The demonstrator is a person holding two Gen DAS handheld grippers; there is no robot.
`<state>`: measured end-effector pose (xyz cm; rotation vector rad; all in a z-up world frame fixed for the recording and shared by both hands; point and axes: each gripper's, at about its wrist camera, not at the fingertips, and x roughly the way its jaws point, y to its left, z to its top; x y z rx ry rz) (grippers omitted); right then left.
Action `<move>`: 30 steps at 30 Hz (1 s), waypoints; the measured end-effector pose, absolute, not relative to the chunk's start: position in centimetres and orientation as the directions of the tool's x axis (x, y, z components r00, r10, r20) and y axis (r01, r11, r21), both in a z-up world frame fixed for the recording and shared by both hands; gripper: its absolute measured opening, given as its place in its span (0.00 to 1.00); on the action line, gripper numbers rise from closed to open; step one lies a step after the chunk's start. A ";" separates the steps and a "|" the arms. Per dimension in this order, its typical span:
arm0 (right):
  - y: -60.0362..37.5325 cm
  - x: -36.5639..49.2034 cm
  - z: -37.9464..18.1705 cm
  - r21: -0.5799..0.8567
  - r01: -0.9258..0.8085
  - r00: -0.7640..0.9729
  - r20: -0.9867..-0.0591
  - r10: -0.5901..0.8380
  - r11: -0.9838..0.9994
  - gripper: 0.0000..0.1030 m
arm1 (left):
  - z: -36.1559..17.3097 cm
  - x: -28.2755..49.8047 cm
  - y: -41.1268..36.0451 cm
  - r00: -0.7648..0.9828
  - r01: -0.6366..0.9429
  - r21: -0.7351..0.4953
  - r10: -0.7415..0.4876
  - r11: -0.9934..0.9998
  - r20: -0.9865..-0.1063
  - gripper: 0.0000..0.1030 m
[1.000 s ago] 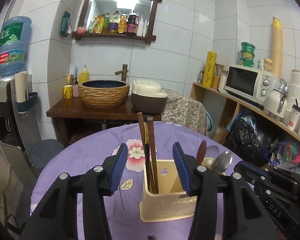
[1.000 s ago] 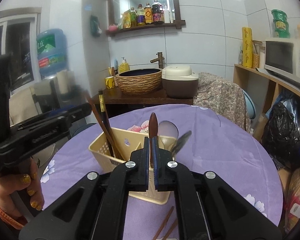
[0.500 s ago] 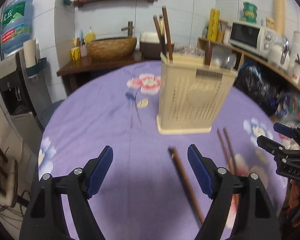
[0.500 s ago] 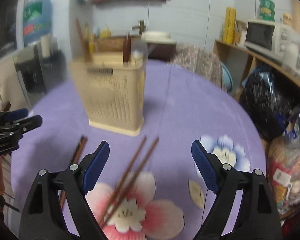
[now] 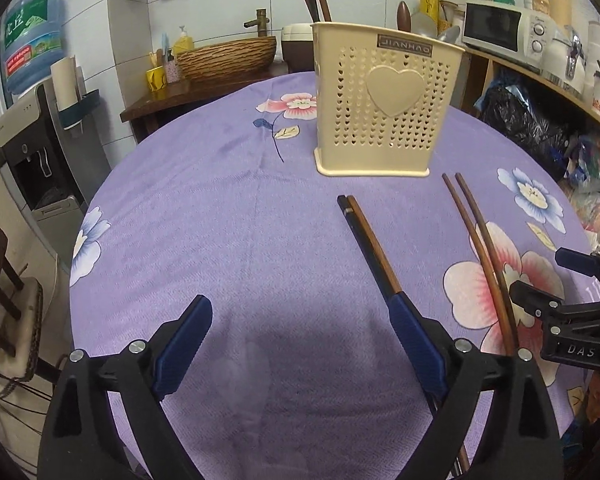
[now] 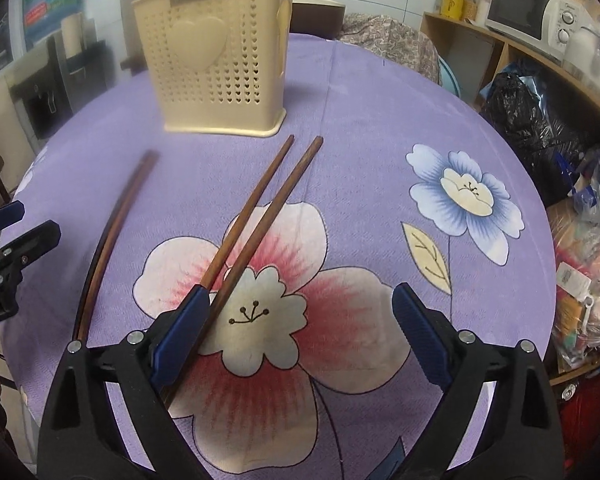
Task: Organize utensils
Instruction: 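Withdraw both tools toward the remaining chopsticks on the table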
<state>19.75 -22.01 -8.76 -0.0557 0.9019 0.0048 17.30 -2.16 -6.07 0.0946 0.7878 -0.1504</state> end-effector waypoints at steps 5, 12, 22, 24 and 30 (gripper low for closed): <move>-21.3 20.0 -8.9 -0.076 -0.016 0.602 -0.797 -0.051 0.997 0.90 | -6.5 16.9 -2.7 0.691 0.180 0.038 -0.098 0.983 -0.716 0.89; -21.9 19.8 -9.0 -0.148 0.014 0.587 -0.800 -0.128 0.989 0.93 | -6.7 16.6 -3.2 0.686 0.184 0.044 -0.097 0.982 -0.722 0.89; -26.1 18.1 -8.2 -0.093 0.105 0.634 -0.761 -0.139 0.990 0.93 | -7.0 16.0 -4.4 0.666 0.215 0.026 -0.126 0.976 -0.736 0.89; -26.1 17.8 -8.2 -0.084 0.105 0.638 -0.758 -0.132 0.991 0.93 | -7.1 15.9 -4.6 0.661 0.218 0.036 -0.121 0.975 -0.740 0.87; -25.9 17.6 -8.2 -0.061 0.099 0.642 -0.759 -0.110 0.993 0.93 | -7.6 15.6 -5.3 0.654 0.218 0.088 -0.079 0.972 -0.752 0.82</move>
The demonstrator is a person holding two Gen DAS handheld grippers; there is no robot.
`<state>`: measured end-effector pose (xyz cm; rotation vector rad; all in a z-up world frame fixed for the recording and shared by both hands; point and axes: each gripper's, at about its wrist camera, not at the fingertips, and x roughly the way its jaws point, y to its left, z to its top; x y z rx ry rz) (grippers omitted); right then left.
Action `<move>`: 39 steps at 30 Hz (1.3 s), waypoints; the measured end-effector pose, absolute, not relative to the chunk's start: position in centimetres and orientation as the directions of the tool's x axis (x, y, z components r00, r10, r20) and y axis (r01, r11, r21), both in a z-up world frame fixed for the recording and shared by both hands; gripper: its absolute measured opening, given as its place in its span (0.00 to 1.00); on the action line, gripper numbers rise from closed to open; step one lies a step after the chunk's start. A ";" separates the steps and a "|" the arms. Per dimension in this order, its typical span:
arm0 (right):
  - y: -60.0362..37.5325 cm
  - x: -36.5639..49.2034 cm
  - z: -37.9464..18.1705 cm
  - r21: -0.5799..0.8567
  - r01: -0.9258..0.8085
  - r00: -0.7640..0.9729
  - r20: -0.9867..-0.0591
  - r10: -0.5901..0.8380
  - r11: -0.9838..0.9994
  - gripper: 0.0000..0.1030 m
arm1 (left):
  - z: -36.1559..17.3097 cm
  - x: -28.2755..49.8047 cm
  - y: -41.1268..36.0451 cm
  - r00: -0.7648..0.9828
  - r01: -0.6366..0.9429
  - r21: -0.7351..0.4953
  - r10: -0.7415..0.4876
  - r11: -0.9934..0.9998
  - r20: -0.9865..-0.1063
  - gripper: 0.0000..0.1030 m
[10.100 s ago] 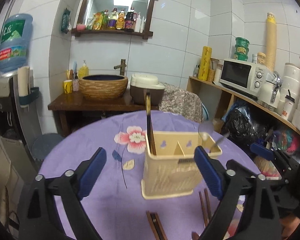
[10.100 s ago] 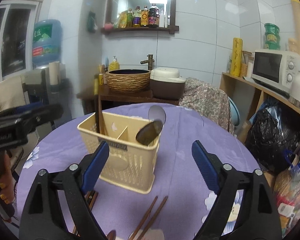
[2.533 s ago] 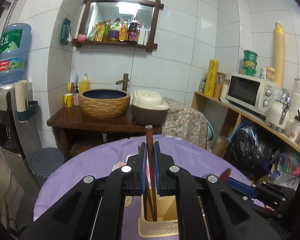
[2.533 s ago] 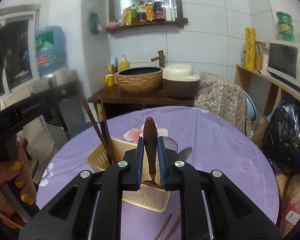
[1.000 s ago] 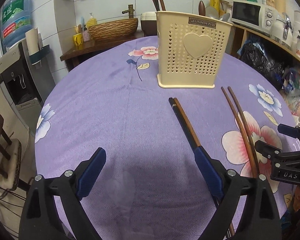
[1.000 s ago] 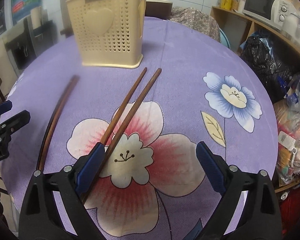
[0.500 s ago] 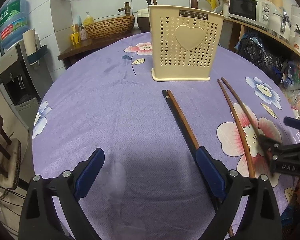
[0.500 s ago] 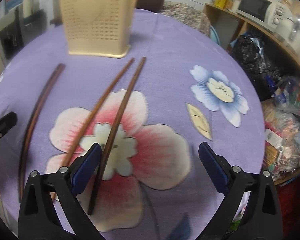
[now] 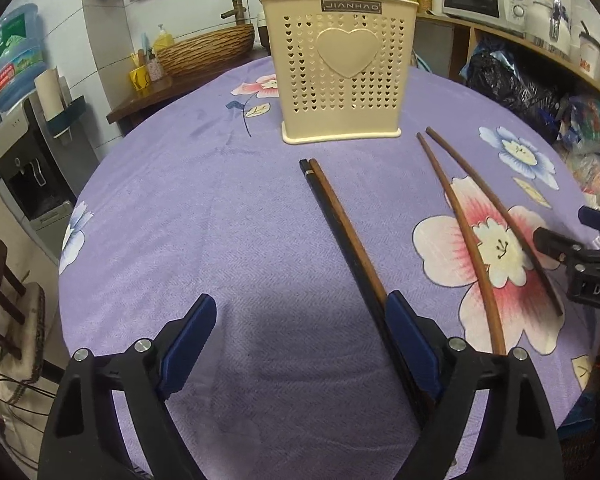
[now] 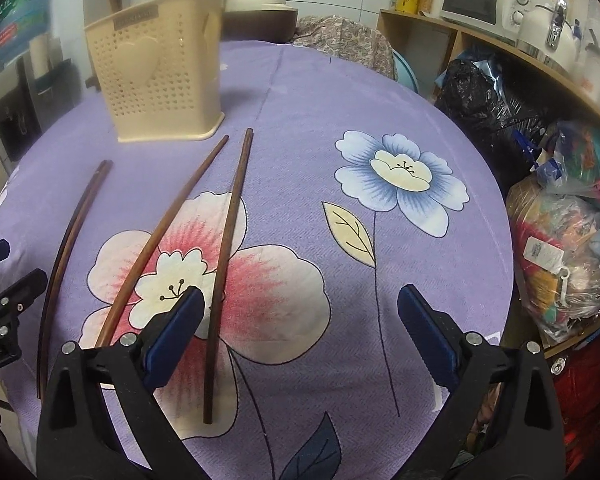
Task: Organize utensils
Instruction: 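Withdraw both tools toward the remaining chopsticks on the table, then move the left tool over the black chopstick while the right tool approaches a wooden chopstick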
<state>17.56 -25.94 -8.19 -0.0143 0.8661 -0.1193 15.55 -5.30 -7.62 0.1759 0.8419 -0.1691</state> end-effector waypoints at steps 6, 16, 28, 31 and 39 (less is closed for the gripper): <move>-25.6 17.5 -8.3 -0.064 0.097 0.637 -0.763 -0.111 0.993 0.94 | -8.0 15.5 -5.1 0.630 0.220 0.050 -0.103 0.974 -0.769 0.80; -25.9 17.6 -8.4 -0.057 0.104 0.634 -0.765 -0.110 0.993 0.94 | -8.2 16.2 -4.7 0.616 0.204 0.033 -0.102 0.978 -0.781 0.79; -26.0 17.6 -8.3 -0.061 0.105 0.640 -0.760 -0.114 0.993 0.94 | -8.3 20.9 -3.5 0.598 0.199 0.034 -0.094 0.979 -0.796 0.76; -26.5 17.6 -8.4 -0.054 0.112 0.639 -0.761 -0.113 0.992 0.94 | -8.2 21.3 -1.7 0.599 0.179 0.029 -0.085 0.983 -0.796 0.77; -26.8 18.6 -7.8 0.034 0.050 0.665 -0.746 -0.008 0.998 0.94 | -8.0 22.3 -0.8 0.596 0.177 0.015 -0.095 0.984 -0.797 0.77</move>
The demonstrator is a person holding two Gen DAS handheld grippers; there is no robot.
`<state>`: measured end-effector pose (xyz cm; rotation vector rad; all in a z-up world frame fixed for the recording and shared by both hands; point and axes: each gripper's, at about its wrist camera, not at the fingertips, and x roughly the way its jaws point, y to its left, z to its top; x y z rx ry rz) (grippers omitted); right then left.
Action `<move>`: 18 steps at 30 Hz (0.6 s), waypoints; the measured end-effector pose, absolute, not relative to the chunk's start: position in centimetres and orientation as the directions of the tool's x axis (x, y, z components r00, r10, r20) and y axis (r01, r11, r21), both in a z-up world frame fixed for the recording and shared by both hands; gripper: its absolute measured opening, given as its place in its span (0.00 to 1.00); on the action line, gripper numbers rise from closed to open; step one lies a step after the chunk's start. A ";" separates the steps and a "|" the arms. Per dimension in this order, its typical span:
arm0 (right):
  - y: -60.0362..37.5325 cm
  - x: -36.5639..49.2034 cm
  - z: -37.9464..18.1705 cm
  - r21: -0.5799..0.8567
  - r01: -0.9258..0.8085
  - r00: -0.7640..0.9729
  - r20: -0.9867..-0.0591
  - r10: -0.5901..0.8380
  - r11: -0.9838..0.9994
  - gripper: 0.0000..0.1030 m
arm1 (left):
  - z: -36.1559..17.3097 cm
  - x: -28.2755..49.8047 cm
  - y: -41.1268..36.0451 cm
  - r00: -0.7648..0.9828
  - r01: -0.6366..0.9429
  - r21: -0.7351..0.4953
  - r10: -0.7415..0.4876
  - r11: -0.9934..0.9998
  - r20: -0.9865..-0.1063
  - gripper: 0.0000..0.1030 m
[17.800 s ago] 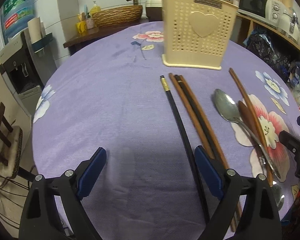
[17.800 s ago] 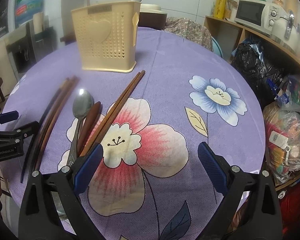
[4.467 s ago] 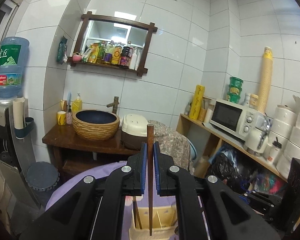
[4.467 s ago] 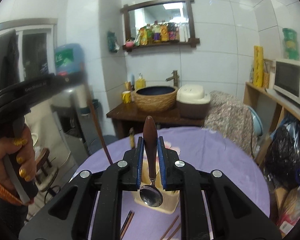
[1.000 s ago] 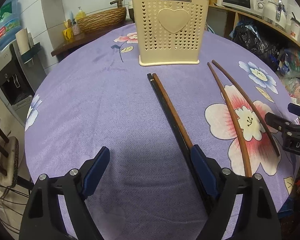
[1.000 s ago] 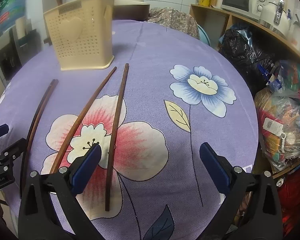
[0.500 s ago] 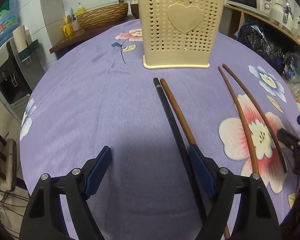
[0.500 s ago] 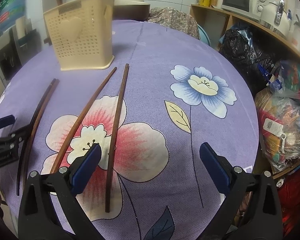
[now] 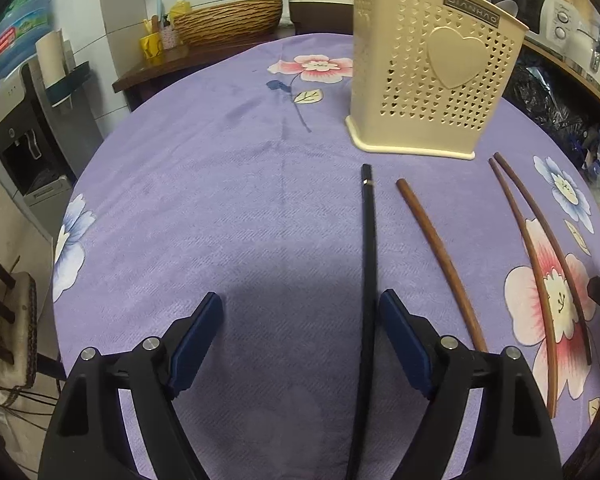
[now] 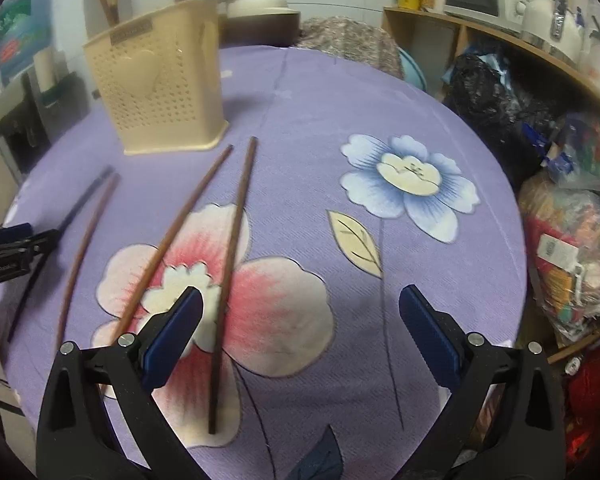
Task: Organize utensils
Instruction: 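Move the left tool over the black chopstick while the right tool approaches a wooden chopstick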
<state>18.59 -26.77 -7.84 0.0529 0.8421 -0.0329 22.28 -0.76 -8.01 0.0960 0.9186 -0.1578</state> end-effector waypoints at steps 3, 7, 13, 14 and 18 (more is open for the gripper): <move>-26.8 20.1 -7.2 0.083 -0.014 0.673 -0.736 0.071 0.996 0.94 | -7.8 22.8 -2.2 0.598 0.229 0.018 -0.127 0.973 -0.791 0.77; -26.5 22.3 -6.6 0.094 -0.059 0.673 -0.731 0.109 0.994 0.94 | -7.5 23.8 -3.5 0.585 0.281 0.027 -0.150 0.959 -0.797 0.77; -25.5 25.2 -6.7 0.092 -0.105 0.644 -0.753 0.138 0.990 0.79 | -7.8 26.1 -3.7 0.543 0.277 -0.013 -0.168 0.961 -0.823 0.77; -25.5 25.7 -6.8 0.097 -0.111 0.638 -0.756 0.145 0.989 0.77 | -7.8 26.4 -3.8 0.545 0.273 -0.003 -0.158 0.962 -0.824 0.77; -25.1 27.5 -7.2 0.085 -0.116 0.621 -0.771 0.139 0.990 0.56 | -7.7 26.9 -4.0 0.542 0.274 -0.008 -0.161 0.962 -0.825 0.69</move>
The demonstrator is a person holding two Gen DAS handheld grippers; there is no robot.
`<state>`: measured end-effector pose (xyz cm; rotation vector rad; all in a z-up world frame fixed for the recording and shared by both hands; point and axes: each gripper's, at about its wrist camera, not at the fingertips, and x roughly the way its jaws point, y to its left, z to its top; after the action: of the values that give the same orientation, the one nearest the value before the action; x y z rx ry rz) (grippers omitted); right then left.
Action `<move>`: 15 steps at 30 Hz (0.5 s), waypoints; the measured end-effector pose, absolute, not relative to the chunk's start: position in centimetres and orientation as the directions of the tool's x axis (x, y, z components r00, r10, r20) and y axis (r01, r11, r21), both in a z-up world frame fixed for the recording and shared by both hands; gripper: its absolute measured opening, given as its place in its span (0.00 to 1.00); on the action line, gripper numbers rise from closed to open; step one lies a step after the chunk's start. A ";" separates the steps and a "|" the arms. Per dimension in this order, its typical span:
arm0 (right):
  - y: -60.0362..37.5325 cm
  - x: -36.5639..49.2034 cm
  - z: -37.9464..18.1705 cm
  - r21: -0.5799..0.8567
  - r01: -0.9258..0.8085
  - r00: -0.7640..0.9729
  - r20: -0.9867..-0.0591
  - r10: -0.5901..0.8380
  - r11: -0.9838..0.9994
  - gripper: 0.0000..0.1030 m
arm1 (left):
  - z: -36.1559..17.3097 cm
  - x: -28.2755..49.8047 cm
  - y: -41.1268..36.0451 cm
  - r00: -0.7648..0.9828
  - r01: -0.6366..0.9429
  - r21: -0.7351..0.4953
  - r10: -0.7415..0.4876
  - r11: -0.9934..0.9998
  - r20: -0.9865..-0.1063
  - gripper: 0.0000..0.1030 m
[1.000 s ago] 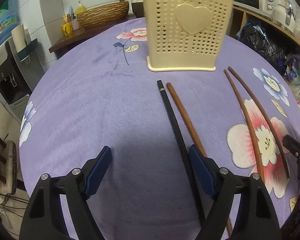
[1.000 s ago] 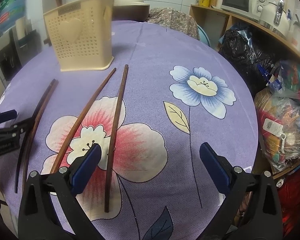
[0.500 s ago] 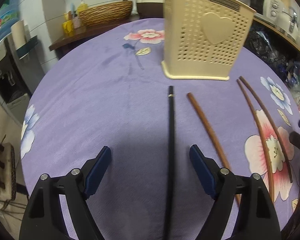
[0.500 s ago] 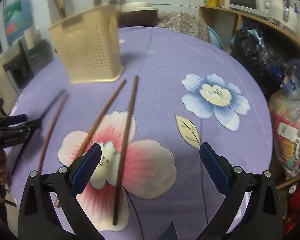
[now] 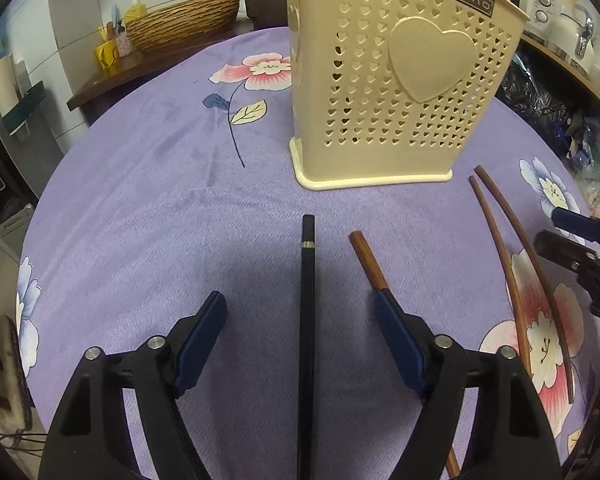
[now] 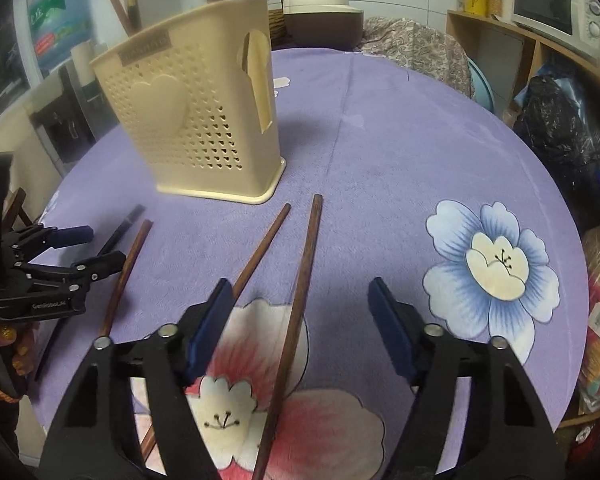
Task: Organize utensils
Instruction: 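Move the left tool over the black chopstick while the right tool approaches a wooden chopstick, then close the left tool on the black chopstick while the right tool grasps the wooden chopstick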
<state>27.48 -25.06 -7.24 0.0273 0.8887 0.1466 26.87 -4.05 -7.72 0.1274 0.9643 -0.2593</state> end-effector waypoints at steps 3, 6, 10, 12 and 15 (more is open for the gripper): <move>-25.0 28.7 -7.5 0.091 -0.108 0.610 -0.780 0.138 0.990 0.48 | -7.6 27.2 -4.1 0.546 0.267 0.003 -0.149 0.964 -0.824 0.58; -24.9 29.7 -7.7 0.095 -0.107 0.596 -0.791 0.140 0.990 0.40 | -7.5 27.6 -4.2 0.545 0.263 0.009 -0.141 0.965 -0.826 0.48; -24.6 30.9 -8.1 0.080 -0.094 0.580 -0.806 0.120 0.992 0.29 | -7.4 27.9 -4.5 0.545 0.265 0.020 -0.133 0.964 -0.828 0.36; -24.4 31.4 -8.2 0.082 -0.086 0.574 -0.811 0.116 0.993 0.27 | -7.3 28.0 -4.7 0.546 0.264 0.022 -0.131 0.964 -0.827 0.33; -24.1 32.3 -8.5 0.072 -0.070 0.563 -0.821 0.099 0.995 0.22 | -7.3 28.4 -4.9 0.547 0.263 0.023 -0.130 0.965 -0.827 0.27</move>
<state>32.29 -24.10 -8.47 0.0328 0.9679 0.0995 28.44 -4.95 -7.28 0.1502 0.9654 -0.2334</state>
